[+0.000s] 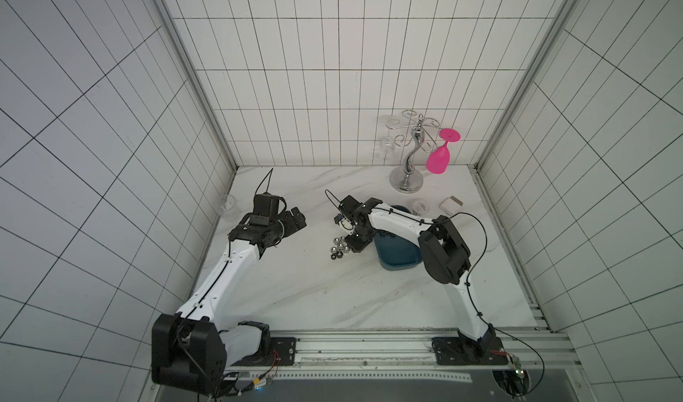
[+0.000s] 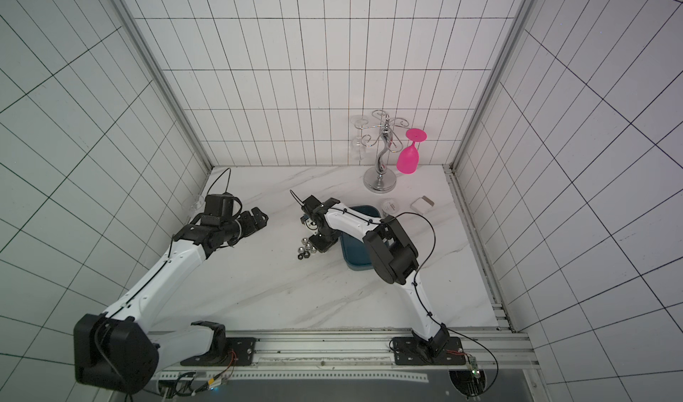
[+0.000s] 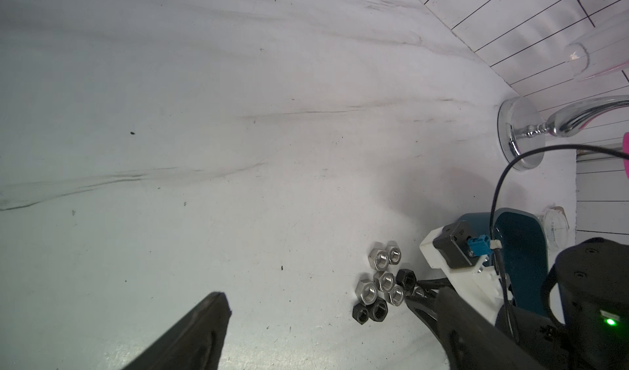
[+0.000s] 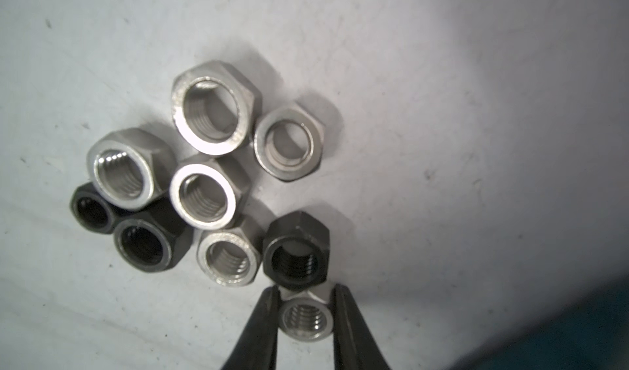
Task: Put the nuts on the desktop into the storage box
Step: Pick up the nut from the center of the board.
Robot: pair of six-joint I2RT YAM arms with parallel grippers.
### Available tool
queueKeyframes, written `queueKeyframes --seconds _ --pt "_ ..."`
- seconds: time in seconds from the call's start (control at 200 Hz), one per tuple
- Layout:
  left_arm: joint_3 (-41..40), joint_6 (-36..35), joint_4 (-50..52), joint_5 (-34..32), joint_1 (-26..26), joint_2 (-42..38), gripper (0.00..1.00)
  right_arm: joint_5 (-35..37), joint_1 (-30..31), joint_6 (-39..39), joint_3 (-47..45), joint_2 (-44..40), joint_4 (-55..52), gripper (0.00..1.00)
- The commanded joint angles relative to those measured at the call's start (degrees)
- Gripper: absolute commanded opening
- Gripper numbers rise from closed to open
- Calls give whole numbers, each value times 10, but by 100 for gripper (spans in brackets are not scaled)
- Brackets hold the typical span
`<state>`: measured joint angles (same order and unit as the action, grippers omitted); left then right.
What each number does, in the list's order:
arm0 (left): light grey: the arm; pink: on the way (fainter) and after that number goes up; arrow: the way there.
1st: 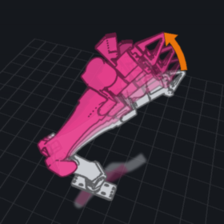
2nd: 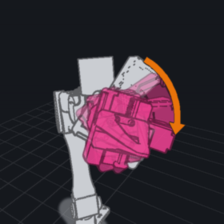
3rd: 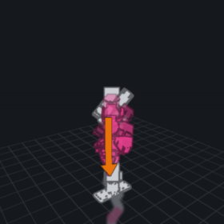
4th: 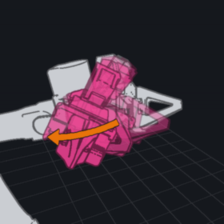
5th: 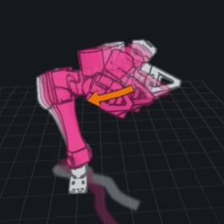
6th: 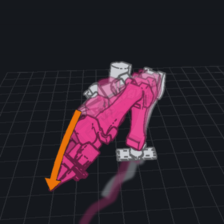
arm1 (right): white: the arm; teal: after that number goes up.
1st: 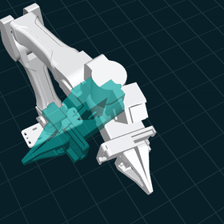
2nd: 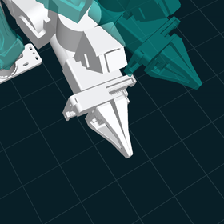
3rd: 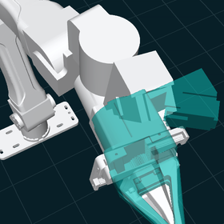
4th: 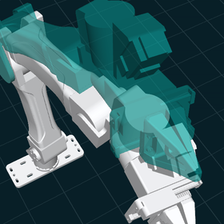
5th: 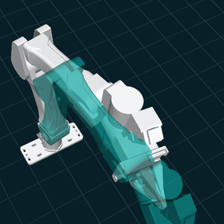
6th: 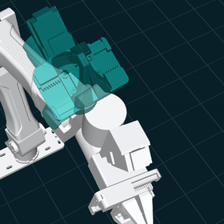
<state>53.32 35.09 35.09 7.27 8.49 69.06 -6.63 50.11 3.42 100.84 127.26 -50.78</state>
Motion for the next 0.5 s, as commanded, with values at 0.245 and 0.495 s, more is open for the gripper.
queueKeyframes --seconds 0.245,0.495 --pt "-4 0 -15 39 -1 -12 98 3 -28 -72 -4 -161 17 17" --pt "-10 8 -54 39 44 -7 98 24 -146 -155 -117 -245 3 17"
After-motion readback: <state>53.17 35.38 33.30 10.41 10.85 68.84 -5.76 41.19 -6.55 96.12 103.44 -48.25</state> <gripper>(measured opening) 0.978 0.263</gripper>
